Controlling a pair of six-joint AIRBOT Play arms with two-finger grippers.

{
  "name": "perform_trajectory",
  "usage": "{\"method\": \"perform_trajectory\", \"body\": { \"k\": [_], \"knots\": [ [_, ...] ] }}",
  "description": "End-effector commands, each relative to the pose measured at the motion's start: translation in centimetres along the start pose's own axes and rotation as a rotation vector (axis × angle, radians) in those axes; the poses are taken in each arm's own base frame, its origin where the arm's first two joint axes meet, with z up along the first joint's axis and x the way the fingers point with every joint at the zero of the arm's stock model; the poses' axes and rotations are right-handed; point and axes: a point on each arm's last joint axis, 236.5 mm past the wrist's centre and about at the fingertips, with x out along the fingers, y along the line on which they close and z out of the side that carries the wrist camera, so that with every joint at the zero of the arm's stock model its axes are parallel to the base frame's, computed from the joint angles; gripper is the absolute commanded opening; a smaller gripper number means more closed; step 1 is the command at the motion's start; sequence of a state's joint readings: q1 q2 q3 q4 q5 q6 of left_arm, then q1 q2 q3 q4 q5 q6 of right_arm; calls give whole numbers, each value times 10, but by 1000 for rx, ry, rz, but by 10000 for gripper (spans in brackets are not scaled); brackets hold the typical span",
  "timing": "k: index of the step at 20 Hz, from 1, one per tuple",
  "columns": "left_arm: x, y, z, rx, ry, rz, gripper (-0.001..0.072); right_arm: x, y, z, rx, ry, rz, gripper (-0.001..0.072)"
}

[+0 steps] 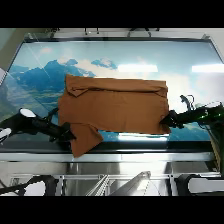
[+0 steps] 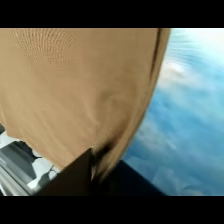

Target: Fold the shirts.

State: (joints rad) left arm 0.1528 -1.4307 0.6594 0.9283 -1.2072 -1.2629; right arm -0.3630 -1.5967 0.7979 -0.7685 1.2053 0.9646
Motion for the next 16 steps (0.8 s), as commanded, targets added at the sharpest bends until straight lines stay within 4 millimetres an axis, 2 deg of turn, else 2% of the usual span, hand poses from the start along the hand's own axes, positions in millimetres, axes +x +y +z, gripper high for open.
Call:
{"method": "perform_trajectory", "body": {
  "k": [1, 4, 6, 7, 9, 11, 12, 13, 14, 16],
  "knots": [
    [-1, -7, 24, 87, -22, 42, 14, -7, -2, -7, -3, 29, 1, 23],
    [-39, 15, 24, 41, -71, 110, 14, -30, -11, -8, 57, -3, 20, 23],
    [-70, 12, 30, 25, -176, 72, 16, -46, -10, -9, 82, -31, 43, 23],
    [-87, 1, 35, 58, -250, 33, 17, -53, -6, -10, 86, -37, 66, 23],
    [-124, -41, 44, 176, -412, -88, 23, -64, 21, -8, 65, -65, 159, 23],
    [-169, -98, 47, 347, -575, -208, 23, -83, 68, 7, -14, -156, 318, 23],
    [-191, -121, 48, 416, -655, -234, 24, -99, 95, 17, -65, -218, 406, 24],
    [-214, -138, 51, 467, -733, -227, 25, -112, 113, 27, -99, -275, 457, 24],
    [-230, -150, 56, 505, -790, -208, 26, -121, 122, 37, -118, -316, 471, 24],
    [-247, -164, 72, 563, -848, -166, 28, -124, 124, 56, -134, -371, 434, 24]
  ]
}}
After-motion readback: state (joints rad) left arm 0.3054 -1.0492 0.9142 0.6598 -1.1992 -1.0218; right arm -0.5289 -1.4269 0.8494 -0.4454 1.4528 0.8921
